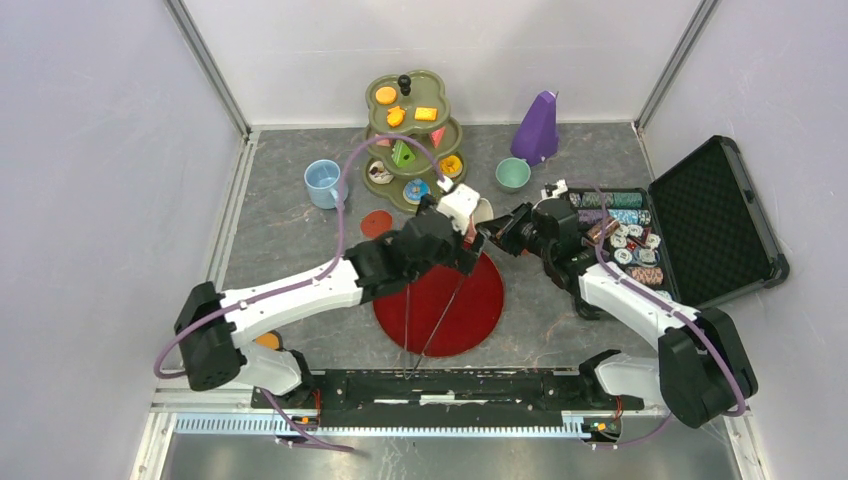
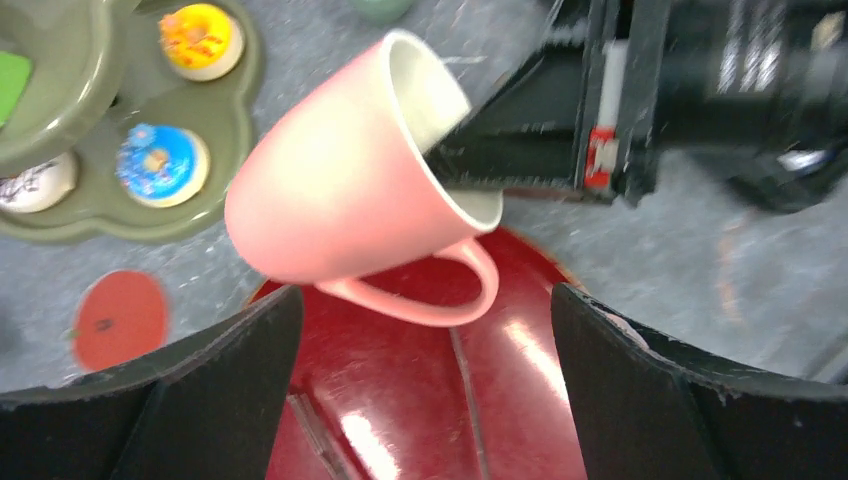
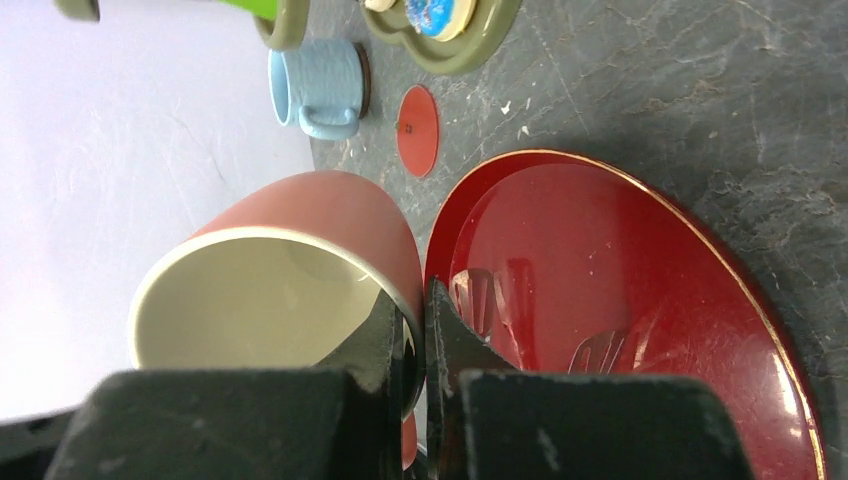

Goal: Serve the afternoon tea

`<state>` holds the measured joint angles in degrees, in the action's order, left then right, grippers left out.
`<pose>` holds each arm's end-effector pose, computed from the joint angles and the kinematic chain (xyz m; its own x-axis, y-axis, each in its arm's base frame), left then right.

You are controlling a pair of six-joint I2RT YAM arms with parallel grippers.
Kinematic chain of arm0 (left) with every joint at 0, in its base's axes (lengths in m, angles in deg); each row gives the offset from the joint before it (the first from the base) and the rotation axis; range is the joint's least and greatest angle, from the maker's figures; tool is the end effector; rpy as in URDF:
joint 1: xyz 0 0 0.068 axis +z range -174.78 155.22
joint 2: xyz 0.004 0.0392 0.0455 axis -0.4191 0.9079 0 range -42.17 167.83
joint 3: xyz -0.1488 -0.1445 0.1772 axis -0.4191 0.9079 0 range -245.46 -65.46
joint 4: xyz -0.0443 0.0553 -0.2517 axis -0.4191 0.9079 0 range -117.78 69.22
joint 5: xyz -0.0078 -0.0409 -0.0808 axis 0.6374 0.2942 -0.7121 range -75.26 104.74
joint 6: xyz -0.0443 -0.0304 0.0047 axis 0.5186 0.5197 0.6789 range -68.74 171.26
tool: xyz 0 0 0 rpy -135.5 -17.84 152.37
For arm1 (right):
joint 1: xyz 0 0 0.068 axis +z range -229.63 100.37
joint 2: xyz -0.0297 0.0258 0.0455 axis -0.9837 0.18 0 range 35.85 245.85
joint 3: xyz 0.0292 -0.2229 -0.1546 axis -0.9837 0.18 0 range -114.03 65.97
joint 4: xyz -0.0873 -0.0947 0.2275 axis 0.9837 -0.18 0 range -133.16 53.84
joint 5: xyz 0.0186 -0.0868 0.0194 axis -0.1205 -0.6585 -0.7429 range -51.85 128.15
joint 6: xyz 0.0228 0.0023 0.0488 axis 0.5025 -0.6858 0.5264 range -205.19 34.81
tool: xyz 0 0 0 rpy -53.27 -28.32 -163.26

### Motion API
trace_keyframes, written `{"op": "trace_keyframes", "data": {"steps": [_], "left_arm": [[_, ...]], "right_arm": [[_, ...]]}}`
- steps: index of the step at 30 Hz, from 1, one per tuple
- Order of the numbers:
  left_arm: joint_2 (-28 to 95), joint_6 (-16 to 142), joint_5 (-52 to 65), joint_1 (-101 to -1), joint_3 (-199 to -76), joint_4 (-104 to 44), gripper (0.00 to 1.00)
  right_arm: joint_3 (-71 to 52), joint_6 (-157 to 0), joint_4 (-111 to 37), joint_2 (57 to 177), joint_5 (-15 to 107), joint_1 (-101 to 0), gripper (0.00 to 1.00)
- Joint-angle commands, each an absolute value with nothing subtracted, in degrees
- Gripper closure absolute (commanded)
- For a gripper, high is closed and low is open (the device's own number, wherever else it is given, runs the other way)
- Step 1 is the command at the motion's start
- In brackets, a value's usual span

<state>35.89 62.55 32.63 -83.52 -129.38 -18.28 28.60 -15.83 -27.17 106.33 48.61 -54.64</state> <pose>0.1736 -0.2649 0.3268 -0.3348 0.1923 -0.9225 0.6138 0.7873 -0.0586 0.2413 0.1195 0.2342 -0.6599 0.7077 -0.2523 0.1473 0.4512 0.8802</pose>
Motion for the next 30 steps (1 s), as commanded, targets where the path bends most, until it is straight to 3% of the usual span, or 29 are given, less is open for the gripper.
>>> {"op": "trace_keyframes", "data": {"steps": [1,14,20,26,30], "left_arm": [[40.0,52.4,50.2,-88.6,-131.3,-16.0,0.03],[52.5,46.2,66.1,-92.3,-139.2,-12.4,0.10],[52.8,42.7,69.5,-92.3,-137.4,-16.5,0.29],[53.5,37.1,72.0,-92.4,-134.8,-20.9,0.19],[56.0,32.8,75.2,-92.3,-135.8,-21.3,0.24]], "right_arm": [[28.4,-6.7,-17.8,106.5,46.4,-54.4,1.00],[28.7,-3.7,-16.9,105.9,44.7,-51.9,1.00],[29.1,-3.4,-17.5,105.0,44.2,-51.9,1.00],[29.0,-2.5,-17.1,105.1,45.3,-51.9,1.00],[28.4,-2.8,-16.9,105.2,45.8,-51.6,1.00]]}}
